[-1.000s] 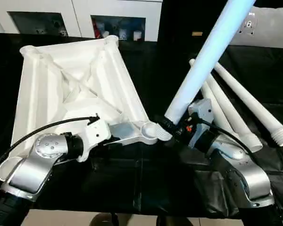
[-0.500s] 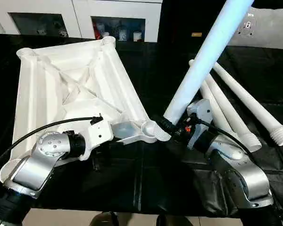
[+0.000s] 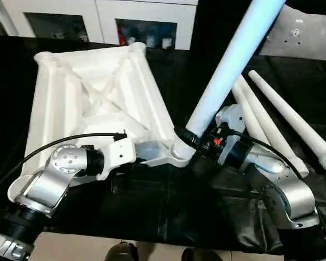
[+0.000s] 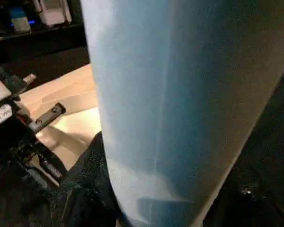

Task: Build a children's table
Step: Insert table leg to table base

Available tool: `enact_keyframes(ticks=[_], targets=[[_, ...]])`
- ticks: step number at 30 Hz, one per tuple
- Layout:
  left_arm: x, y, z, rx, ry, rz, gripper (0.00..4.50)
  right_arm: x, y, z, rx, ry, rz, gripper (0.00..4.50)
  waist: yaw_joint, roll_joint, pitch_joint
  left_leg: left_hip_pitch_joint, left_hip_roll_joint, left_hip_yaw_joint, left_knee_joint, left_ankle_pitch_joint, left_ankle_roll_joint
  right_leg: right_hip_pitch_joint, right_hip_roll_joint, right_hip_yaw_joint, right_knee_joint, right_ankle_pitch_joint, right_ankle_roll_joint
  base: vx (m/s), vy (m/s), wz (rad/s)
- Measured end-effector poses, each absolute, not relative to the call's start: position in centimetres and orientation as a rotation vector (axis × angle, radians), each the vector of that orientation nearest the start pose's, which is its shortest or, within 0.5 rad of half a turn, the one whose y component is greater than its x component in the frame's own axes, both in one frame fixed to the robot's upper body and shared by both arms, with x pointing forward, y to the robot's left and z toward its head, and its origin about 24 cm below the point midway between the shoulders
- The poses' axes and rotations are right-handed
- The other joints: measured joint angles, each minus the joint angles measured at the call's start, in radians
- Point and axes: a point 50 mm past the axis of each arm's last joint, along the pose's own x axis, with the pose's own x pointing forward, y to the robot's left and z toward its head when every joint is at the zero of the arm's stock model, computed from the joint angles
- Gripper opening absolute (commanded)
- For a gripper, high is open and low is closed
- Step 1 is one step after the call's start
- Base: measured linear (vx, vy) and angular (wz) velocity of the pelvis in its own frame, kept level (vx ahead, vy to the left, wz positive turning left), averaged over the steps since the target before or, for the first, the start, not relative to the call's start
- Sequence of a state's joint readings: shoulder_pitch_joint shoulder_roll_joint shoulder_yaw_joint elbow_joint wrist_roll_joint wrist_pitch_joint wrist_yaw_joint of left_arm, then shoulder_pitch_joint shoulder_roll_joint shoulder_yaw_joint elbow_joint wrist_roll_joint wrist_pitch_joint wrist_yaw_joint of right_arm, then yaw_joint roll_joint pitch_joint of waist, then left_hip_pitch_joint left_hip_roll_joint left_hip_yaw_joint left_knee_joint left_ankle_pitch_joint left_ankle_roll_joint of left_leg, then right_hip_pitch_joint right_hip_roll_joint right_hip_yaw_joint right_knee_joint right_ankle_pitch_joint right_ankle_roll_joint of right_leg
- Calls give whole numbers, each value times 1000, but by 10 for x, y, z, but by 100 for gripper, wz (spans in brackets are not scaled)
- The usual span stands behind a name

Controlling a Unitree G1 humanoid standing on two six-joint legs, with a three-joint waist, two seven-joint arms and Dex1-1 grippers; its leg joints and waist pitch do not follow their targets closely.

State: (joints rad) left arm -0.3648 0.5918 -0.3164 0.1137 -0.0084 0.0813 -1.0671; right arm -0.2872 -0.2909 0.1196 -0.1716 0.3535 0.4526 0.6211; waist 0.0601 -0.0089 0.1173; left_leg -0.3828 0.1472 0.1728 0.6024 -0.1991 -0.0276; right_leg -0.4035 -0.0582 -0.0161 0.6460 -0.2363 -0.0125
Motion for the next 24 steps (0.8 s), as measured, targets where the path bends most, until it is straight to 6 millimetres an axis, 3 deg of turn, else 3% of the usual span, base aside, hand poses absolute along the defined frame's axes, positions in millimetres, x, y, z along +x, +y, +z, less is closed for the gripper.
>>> enact_keyframes(ticks=[12,17,24], targets=[[282,133,75,687,214,-1396,0,282,-117,113,-27,78,897,189,8,2,0,-2,0,3,1,4,3,0,-3,0,0,5,1,0,0,0],[291,137,75,696,227,-1345,0,280,-117,109,-23,88,889,189,-5,3,0,-2,1,3,1,4,-2,0,-2,0,0,7,1,0,0,0],[287,148,74,651,257,-1301,0,277,-120,103,-14,114,859,189,-31,7,-1,-1,3,3,0,4,-3,-1,-1,-1,0,8,-1,0,0,0]])
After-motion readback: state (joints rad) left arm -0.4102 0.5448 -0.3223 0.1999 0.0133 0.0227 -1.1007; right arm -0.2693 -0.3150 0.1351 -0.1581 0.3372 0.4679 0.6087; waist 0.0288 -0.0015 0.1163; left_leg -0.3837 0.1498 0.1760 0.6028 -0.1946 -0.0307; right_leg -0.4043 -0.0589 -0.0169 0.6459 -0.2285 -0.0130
